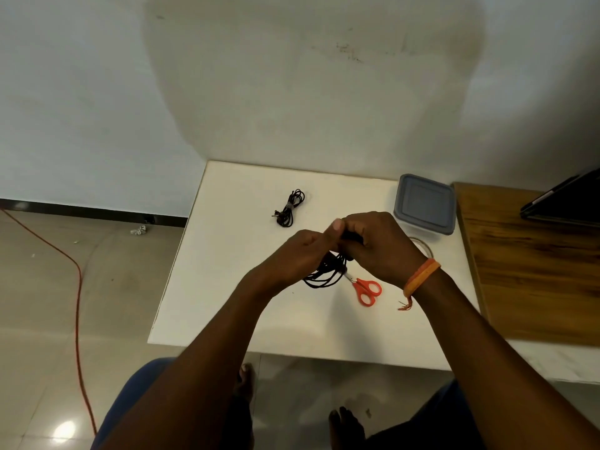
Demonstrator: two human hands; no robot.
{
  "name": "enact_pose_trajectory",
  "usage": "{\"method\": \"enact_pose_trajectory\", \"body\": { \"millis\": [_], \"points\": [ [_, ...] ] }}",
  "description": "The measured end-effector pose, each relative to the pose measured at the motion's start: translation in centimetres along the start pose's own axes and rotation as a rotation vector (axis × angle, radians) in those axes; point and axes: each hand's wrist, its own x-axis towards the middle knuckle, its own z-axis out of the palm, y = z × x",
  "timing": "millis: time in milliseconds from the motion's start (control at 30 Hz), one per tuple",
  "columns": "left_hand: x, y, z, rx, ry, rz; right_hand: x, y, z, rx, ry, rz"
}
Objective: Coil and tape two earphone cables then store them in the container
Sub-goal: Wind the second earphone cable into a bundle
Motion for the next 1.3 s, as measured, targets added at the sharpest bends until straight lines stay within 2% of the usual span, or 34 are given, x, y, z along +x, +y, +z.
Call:
{"method": "enact_pose_trajectory", "body": {
  "millis": [167, 567, 767, 1067, 1167, 1300],
  "points": [
    [-0.4, -0.5, -0.5, -0.063, -0.238, -0.015, -0.1, 0.0, 0.1, 0.019, -0.022, -0.054],
    [-0.9, -0.2, -1.5, -0.114, -0.381, -0.111, -0.2, 0.2, -0.8, 0.21, -0.097, 0.009],
    [-0.9, 0.4, -2.0, -0.315, -0.367, -0.173, -0.2, 0.2, -1.6, 0.354, -0.084, 0.035],
    [-0.6, 0.2, -2.7, -0.494, -0.437, -0.291, -0.2, 0.8, -2.0, 0.273, -0.049, 0.023],
    [-0.7, 0.4, -2.7, -0.461, -0.412, -0.322, -0.2, 0.8, -1.9, 0.249, -0.033, 0.016],
    [-0.9, 0.6, -2.5, -0.28, -0.32, -0.277, -0.3, 0.9, -1.7, 0.183, -0.028, 0.001]
  ]
}}
